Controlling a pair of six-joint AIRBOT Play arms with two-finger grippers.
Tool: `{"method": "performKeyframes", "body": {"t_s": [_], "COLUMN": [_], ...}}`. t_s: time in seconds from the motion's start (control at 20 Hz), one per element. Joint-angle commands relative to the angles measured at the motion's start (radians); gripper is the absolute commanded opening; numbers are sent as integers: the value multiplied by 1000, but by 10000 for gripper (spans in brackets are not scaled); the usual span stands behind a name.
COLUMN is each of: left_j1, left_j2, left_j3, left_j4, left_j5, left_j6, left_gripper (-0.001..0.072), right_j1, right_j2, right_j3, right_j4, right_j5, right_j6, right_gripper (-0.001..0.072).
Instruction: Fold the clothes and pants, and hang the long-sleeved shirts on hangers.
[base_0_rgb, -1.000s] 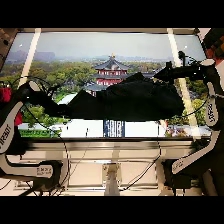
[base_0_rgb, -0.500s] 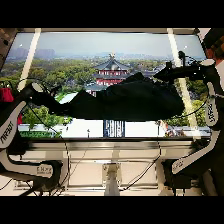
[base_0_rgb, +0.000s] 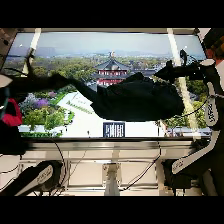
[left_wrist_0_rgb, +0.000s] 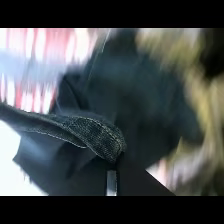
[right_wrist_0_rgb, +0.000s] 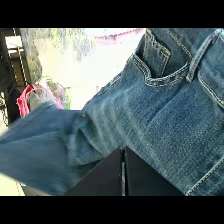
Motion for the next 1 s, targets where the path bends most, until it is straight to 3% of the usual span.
{"method": "performKeyframes", "body": {"t_s": [0.0, 0.25, 0.35, 0.5, 0.6, 0.75, 0.8, 0.95], "left_j1": [-1, -1, -4, -27, -45, -63, -67, -98], "left_j2": [159, 116, 48, -81, -136, -145, -142, -139], "left_j3": [1, 1, 1, 1, 1, 1, 1, 1], "left_j4": [-72, -82, -81, -83, -78, -78, -77, -65], "left_j5": [245, 429, 509, 642, 699, 695, 675, 620], "left_j6": [-26, -103, -179, -198, -190, -132, -132, -110], "left_gripper": [23, 23, 23, 23, 23, 23, 23, 23], "right_j1": [0, 5, 7, 7, 7, 27, 44, 130], "right_j2": [1, 2, 2, 2, 2, -1, -2, -3], "right_j3": [4, 3, 3, 3, 3, 3, 3, 3], "right_j4": [2, -2, 1, 1, -3, -117, -158, -238], "right_j5": [-53, -311, -391, -460, -469, -462, -472, -526], "right_j6": [1, 13, 34, 46, 46, 44, 29, -98], "right_gripper": [29, 29, 31, 65, 324, 355, 433, 450]}}
